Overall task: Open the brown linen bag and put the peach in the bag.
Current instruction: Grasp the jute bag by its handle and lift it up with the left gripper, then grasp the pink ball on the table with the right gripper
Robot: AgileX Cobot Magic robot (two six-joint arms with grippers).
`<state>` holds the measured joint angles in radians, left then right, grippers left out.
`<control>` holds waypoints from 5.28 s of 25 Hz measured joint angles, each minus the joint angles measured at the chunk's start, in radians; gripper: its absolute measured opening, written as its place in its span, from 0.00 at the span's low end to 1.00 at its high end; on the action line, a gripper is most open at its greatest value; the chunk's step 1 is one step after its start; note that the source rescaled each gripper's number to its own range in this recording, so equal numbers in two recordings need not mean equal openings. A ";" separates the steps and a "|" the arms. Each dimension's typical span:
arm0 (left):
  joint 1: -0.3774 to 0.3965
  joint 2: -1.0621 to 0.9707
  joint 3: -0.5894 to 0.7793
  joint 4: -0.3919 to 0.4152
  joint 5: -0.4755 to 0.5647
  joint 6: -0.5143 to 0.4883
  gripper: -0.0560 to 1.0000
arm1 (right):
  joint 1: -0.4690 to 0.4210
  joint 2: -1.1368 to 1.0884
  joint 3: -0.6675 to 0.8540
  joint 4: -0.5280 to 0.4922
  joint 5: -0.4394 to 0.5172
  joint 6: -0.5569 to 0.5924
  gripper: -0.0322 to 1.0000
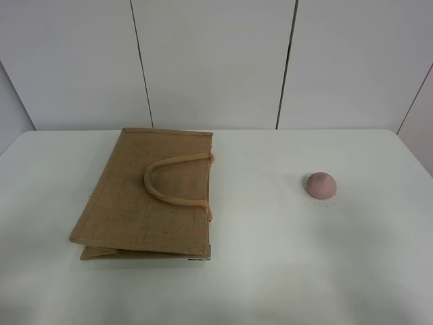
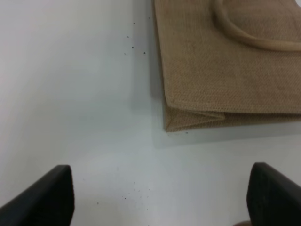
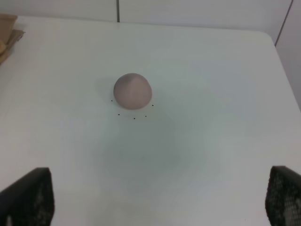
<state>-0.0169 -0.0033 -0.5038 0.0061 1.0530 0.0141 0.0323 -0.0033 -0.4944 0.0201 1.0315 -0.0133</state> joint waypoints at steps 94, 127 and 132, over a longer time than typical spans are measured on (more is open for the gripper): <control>-0.267 2.304 -1.240 -0.006 -0.192 -0.209 0.05 | 0.000 0.000 0.000 0.000 0.000 0.000 1.00; -0.266 1.889 -1.646 -0.061 0.118 -0.130 0.05 | 0.000 0.265 -0.048 -0.001 -0.056 0.000 1.00; -0.266 1.880 -1.640 -0.061 0.118 -0.130 0.05 | 0.000 0.687 -0.182 -0.001 -0.128 -0.001 1.00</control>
<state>-0.2828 1.8770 -2.1436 -0.0554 1.1713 -0.1157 0.0323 0.6835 -0.6761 0.0192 0.9039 -0.0143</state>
